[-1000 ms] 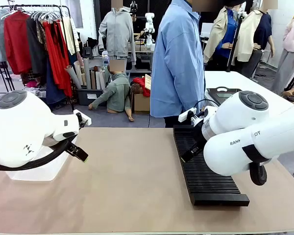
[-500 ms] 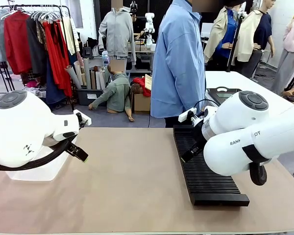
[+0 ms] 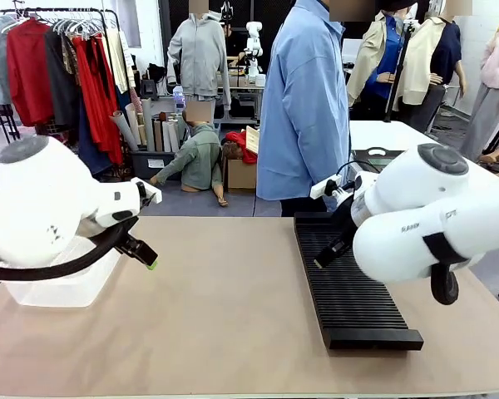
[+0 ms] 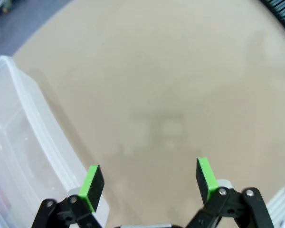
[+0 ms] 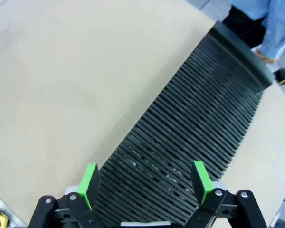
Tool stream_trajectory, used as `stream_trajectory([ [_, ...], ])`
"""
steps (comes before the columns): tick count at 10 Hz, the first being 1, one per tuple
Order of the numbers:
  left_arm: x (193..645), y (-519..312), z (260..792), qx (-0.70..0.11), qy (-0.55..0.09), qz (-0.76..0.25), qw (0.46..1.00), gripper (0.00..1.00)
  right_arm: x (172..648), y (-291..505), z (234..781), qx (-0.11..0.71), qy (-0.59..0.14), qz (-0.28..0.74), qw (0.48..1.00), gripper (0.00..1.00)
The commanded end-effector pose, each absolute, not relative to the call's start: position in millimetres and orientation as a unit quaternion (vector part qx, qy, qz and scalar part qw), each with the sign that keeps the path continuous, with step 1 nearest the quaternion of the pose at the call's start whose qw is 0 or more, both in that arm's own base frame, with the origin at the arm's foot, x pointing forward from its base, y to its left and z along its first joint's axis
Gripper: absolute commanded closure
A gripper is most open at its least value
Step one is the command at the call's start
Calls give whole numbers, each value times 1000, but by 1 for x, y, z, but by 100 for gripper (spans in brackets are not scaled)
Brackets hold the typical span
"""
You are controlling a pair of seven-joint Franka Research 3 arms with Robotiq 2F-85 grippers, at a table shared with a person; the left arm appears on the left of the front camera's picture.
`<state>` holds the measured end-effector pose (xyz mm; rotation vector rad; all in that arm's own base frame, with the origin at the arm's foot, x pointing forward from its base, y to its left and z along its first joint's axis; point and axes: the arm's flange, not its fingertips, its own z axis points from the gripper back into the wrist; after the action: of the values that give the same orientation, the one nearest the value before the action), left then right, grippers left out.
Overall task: Sort PCBs into racks and boxes based on the side picked up.
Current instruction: Pick up the Blank PCB handed by the Human.
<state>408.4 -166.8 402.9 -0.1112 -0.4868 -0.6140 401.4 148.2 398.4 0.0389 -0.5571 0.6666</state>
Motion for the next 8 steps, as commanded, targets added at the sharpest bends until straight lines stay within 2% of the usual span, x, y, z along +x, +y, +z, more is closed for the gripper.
stream_trajectory([
  [1,442,-146,435,-73,-177,-303,934,0,425,124,435,52,-229,365,901,0],
  [3,473,-136,464,-118,-136,-301,937,0,445,104,460,90,-196,368,904,0],
  [4,478,-130,474,-146,-136,-302,932,0,450,92,470,104,-169,355,913,0],
  [5,479,-116,486,-213,-144,-297,919,0,454,76,476,150,-135,341,918,0],
  [8,477,-62,512,-352,-174,-282,875,0,468,29,487,335,-87,337,875,0],
])
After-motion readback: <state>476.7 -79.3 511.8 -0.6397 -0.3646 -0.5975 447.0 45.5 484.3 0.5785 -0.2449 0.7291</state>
